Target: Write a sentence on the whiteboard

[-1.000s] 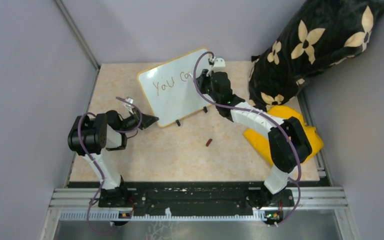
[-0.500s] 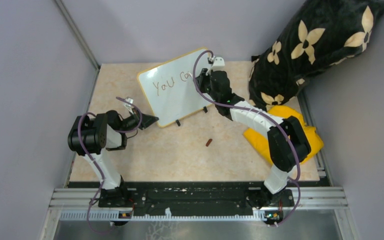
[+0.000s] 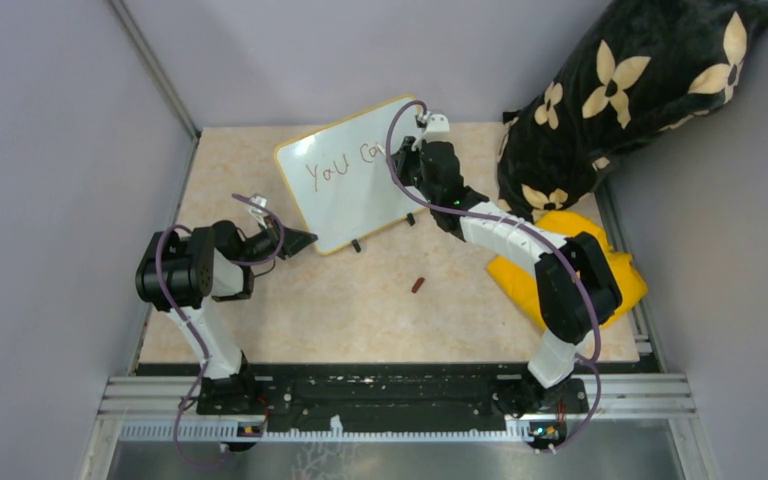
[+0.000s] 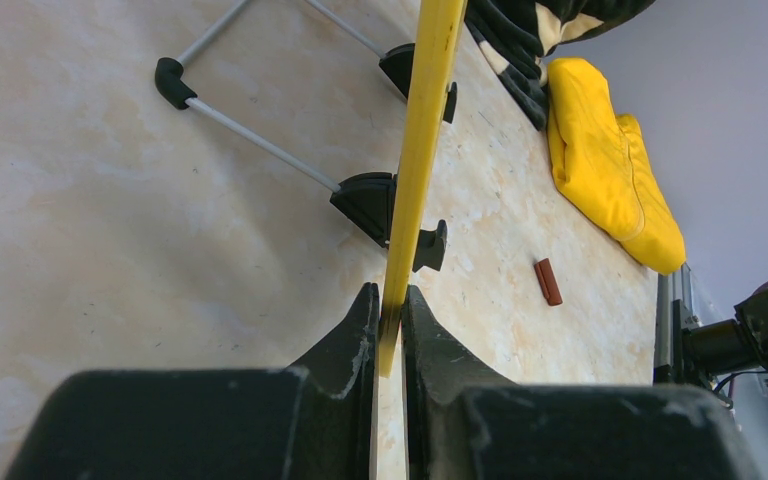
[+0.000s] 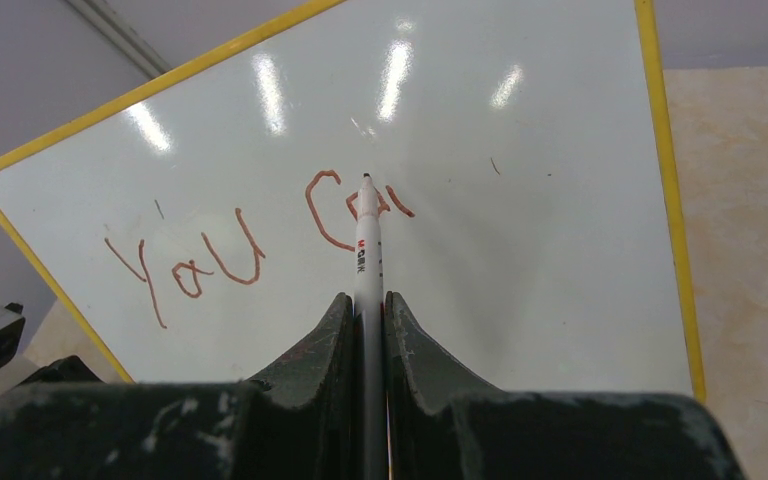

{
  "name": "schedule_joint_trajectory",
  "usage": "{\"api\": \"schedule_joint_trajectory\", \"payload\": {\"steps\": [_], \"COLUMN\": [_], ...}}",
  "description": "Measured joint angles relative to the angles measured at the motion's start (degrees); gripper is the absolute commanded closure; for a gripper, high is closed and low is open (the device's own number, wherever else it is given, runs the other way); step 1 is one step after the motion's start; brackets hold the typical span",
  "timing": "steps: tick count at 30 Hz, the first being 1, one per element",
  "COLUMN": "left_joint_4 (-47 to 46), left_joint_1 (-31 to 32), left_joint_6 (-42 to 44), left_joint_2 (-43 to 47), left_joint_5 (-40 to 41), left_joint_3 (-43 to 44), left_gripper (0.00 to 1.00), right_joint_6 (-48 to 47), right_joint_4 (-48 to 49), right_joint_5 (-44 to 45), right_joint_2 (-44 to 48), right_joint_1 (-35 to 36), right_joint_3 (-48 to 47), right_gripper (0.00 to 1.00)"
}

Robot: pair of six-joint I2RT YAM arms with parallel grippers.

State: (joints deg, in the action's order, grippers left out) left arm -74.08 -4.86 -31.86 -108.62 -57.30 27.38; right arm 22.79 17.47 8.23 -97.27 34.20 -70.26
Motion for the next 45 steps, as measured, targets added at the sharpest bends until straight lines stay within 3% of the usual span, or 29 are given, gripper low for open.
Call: {"api": "schedule_joint_trajectory", "payload": {"steps": [45], "left_joint_4": [0.0], "left_joint_1": [0.0], "left_joint_6": [0.0], "left_joint_2": [0.0], "left_joint_5": [0.0], "left_joint_3": [0.1], "left_gripper": [1.0], "right_joint_6": [1.0], "right_joint_4": [-0.4], "right_joint_5": [-0.5], "right_joint_2": [-2.3], "right_joint_1": [-0.7], "right_joint_3": [-0.1], "right_gripper": [1.0]}}
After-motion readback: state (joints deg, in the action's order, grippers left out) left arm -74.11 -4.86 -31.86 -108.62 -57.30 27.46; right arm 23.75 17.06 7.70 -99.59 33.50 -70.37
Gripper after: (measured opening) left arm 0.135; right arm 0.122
